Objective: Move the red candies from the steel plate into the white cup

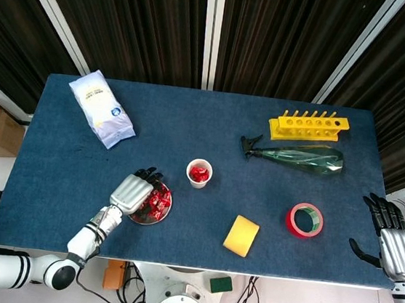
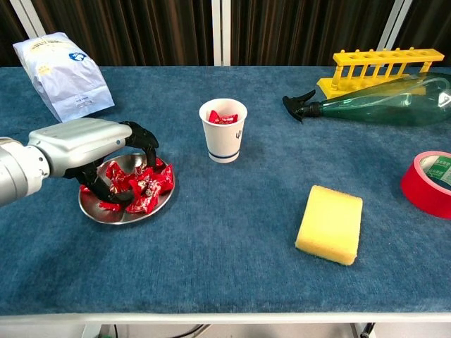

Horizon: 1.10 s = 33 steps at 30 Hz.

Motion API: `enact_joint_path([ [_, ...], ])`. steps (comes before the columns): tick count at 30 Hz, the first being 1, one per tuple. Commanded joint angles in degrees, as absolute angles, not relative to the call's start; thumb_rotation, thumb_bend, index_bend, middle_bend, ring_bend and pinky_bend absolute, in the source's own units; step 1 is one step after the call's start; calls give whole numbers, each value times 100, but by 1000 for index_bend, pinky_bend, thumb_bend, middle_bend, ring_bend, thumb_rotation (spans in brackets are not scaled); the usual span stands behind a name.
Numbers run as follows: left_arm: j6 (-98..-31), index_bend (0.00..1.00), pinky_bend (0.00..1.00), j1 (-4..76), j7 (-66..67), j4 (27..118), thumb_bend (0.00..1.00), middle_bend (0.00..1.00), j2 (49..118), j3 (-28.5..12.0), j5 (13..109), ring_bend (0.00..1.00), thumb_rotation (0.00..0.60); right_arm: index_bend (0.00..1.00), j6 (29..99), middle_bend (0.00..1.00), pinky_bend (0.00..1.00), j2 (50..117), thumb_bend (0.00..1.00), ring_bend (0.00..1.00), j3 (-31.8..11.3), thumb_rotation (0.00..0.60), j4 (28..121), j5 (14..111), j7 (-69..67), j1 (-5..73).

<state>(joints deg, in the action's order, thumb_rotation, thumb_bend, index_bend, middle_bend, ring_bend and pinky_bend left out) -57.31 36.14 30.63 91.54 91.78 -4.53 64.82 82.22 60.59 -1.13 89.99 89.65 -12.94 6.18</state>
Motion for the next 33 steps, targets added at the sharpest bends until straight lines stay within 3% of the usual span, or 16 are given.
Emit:
enact_joint_path([
  [1, -5752, 389, 186, 3618, 3006, 9130, 250, 139, 9199, -436, 6521, 51, 600, 8, 8219, 1, 0, 6060, 280, 0, -117, 600, 9000, 8955, -1293, 619],
  [23, -6101, 574, 193, 3559, 2707, 9222, 313, 176, 9135, -448, 6906, 51, 600, 8, 8204, 2, 0, 6055, 280, 0, -118, 600, 9000, 8948, -1299, 626],
  [33, -6429, 564, 192, 3710, 2813, 9995, 322, 187, 8669, -1073, 6805, 54, 600, 8, 8244, 4, 0, 6065, 281, 0, -116, 600, 9003, 8977, -1303, 618],
])
